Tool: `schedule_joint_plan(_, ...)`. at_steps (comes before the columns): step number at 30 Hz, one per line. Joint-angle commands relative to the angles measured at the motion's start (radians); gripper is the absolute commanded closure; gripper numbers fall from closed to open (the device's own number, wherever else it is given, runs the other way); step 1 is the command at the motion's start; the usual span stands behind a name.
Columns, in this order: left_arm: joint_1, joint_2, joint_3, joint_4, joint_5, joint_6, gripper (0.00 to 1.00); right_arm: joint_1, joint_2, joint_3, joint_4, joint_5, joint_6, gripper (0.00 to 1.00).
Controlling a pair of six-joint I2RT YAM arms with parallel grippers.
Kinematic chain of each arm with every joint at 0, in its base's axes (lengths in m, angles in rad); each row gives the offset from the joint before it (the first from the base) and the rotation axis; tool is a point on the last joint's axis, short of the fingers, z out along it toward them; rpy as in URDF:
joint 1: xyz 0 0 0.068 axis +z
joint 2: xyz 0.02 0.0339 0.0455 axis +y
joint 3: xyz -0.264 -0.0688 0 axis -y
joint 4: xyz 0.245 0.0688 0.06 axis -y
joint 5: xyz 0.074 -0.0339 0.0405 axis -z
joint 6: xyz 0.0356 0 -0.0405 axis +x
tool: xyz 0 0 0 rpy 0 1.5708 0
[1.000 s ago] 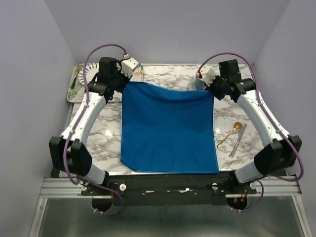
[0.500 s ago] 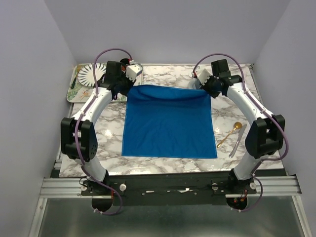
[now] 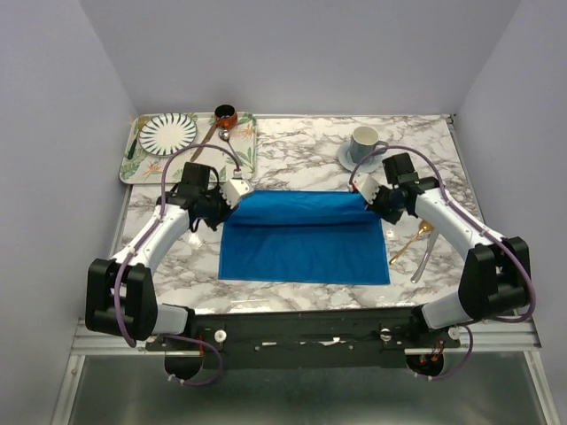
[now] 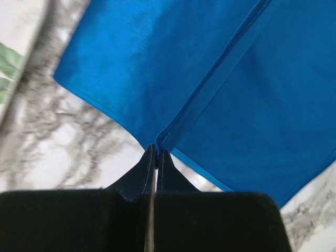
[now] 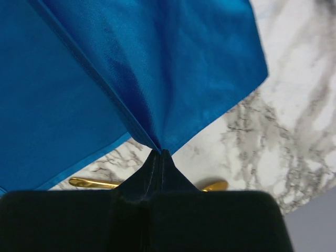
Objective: Fold the napkin into a case and place the utensils inside
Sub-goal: Fold and flatten the napkin at the center of the board.
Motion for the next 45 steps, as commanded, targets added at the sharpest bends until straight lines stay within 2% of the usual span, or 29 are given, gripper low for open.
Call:
schedule_joint_plan(1,-0.008,-0.046,-0.101,-0.051,0.054,0.094,1.0,0.041,-0.014,-0.093,-0.046,-0.056,0.001,0.99)
schedule_joint_plan(13,-0.014,-0.019,-0.202,-0.011,0.005,0.131,1.0,0.064,0.019,-0.172,-0.049,-0.074,0.032,0.99)
schedule_joint_plan(18,-0.031,-0.016,-0.208,-0.014,0.01,0.118,1.0,0.066,0.024,-0.186,-0.053,-0.079,0.034,0.93)
schedule_joint_plan(22,-0.06,-0.011,-0.219,-0.018,0.002,0.124,0.95,0.072,0.039,-0.191,-0.053,-0.088,0.044,0.93)
schedule_joint_plan(30,-0.147,-0.003,-0.268,0.019,-0.081,0.127,0.76,0.076,0.067,-0.191,-0.049,-0.093,0.052,0.96)
schedule_joint_plan(35,-0.169,0.006,-0.282,0.016,-0.12,0.149,0.71,0.076,0.072,-0.188,-0.049,-0.091,0.052,0.97)
schedule_joint_plan(40,-0.175,-0.016,-0.296,0.012,-0.145,0.19,0.72,0.076,0.07,-0.182,-0.052,-0.09,0.052,0.98)
schedule_joint_plan(45,-0.175,-0.049,-0.291,-0.004,-0.148,0.2,0.95,0.076,0.059,-0.168,-0.066,-0.09,0.057,0.99)
